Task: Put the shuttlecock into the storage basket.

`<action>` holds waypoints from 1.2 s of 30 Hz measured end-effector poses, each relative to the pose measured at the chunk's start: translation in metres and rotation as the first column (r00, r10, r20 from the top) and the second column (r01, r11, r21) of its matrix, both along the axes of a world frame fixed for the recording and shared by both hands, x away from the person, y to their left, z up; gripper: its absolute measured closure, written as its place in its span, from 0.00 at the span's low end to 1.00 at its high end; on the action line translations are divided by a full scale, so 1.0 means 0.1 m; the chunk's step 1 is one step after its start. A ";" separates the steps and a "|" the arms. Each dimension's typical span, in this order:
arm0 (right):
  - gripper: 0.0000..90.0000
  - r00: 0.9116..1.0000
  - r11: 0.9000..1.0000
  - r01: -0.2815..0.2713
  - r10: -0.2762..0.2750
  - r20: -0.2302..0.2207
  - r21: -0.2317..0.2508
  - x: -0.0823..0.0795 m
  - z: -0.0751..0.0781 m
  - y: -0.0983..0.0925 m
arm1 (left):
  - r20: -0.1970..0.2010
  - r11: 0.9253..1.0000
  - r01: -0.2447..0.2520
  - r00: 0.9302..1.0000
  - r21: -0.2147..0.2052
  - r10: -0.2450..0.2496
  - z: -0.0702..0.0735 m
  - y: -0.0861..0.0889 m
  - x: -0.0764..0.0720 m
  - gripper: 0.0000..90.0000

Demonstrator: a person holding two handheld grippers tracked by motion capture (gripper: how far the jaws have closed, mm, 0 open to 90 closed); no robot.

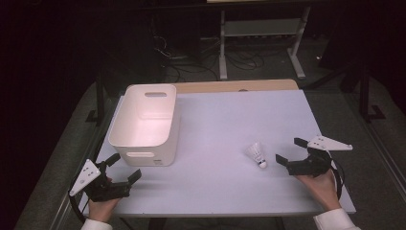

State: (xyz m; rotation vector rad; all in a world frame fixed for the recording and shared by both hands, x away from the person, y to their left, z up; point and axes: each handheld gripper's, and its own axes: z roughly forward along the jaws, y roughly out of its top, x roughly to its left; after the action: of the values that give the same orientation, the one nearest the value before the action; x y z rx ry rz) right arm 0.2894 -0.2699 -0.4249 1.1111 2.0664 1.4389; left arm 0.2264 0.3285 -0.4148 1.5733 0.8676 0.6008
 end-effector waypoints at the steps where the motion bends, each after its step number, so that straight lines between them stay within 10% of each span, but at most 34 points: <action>1: 0.00 1.000 1.000 0.000 0.000 0.001 -0.005 0.00 0.00 -0.01 | -0.007 1.000 -0.004 1.000 0.008 0.004 0.00 0.00 0.00 0.00; 36: 0.00 0.994 0.996 -0.044 0.036 -0.101 -0.073 0.00 0.08 0.15 | 0.002 1.000 -0.015 1.000 -0.015 0.015 0.01 0.01 -0.03 0.00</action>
State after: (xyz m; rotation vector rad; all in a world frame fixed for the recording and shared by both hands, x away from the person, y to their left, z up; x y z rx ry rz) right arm 0.2892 -0.2550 -0.4168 1.1389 2.2041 1.3371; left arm 0.2232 0.3296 -0.4142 1.5540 0.8808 0.6053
